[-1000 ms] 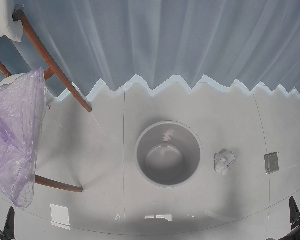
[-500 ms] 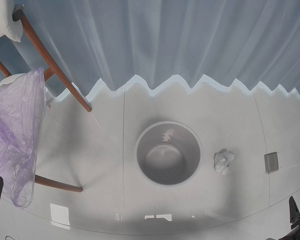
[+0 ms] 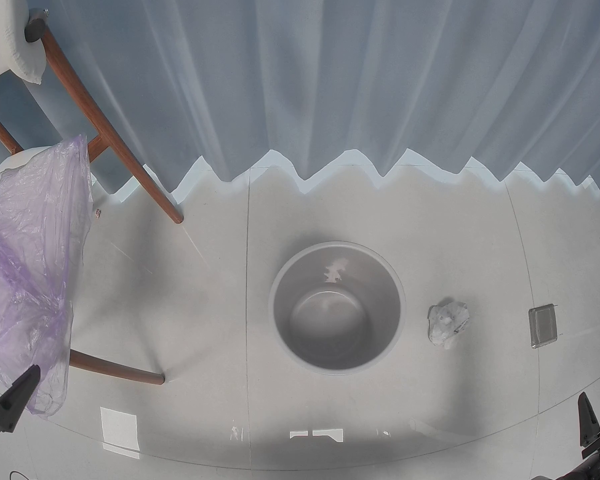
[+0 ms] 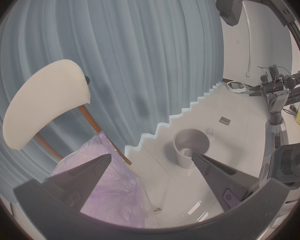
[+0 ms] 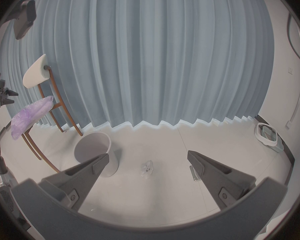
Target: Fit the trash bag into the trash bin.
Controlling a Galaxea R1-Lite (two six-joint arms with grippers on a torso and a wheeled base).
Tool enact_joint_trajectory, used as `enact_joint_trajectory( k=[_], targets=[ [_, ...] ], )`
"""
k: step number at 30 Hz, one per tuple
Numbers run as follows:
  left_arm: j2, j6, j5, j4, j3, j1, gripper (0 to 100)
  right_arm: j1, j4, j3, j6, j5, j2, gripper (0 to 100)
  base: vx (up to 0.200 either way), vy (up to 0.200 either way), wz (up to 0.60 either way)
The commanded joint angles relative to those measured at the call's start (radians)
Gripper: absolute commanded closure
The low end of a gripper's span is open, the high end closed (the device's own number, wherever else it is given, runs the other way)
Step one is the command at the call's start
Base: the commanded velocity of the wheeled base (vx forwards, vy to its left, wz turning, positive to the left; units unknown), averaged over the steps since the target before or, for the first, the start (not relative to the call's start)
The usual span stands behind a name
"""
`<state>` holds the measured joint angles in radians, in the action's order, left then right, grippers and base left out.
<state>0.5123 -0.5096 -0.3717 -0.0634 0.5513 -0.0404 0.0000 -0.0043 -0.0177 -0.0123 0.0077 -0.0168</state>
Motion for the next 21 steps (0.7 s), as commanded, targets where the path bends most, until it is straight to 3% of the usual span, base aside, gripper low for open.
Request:
enact_joint_trajectory(
  k=[1,5,8,9,12,14,15,16,17,21],
  targets=[
    [0.060,-0.012,0.004,-0.001,0.001,0.001,0,0.000,0.000,0.018,0.000,0.002,0.017,0,0.000,0.000,0.00],
    [0.103,-0.037,0.002,0.014,0.002,-0.003,0,0.000,0.000,0.018,0.000,0.002,0.017,0,0.000,0.000,0.00],
    [0.153,-0.067,-0.009,0.048,0.004,-0.055,0,0.000,0.000,0.018,0.000,0.002,0.017,0,0.000,0.000,0.00],
    [0.199,-0.121,0.000,0.060,0.018,-0.156,0,0.000,0.000,0.018,0.000,0.002,0.017,0,0.000,0.000,0.00],
    [0.293,-0.207,0.045,0.063,0.062,-0.331,0,0.000,0.000,0.018,0.002,0.002,0.017,0,0.000,0.000,0.00],
    [0.325,-0.231,0.097,0.068,0.079,-0.388,0,0.000,0.000,0.018,0.002,0.002,0.017,0,0.000,0.000,0.00],
    [0.356,-0.242,0.192,0.083,0.095,-0.464,0,0.000,0.000,0.018,0.002,0.002,0.017,0,0.000,0.000,0.00],
    [0.356,-0.242,0.192,0.083,0.095,-0.464,0,0.000,0.000,0.018,0.002,0.002,0.017,0,0.000,0.000,0.00],
    [0.376,-0.236,0.301,0.109,0.095,-0.541,0,0.000,0.000,0.018,0.002,0.002,0.017,0,0.000,0.000,0.00],
    [0.426,-0.184,0.559,0.198,0.093,-0.651,0,0.000,0.000,0.018,0.002,0.002,0.017,0,0.000,0.000,0.00]
  ],
)
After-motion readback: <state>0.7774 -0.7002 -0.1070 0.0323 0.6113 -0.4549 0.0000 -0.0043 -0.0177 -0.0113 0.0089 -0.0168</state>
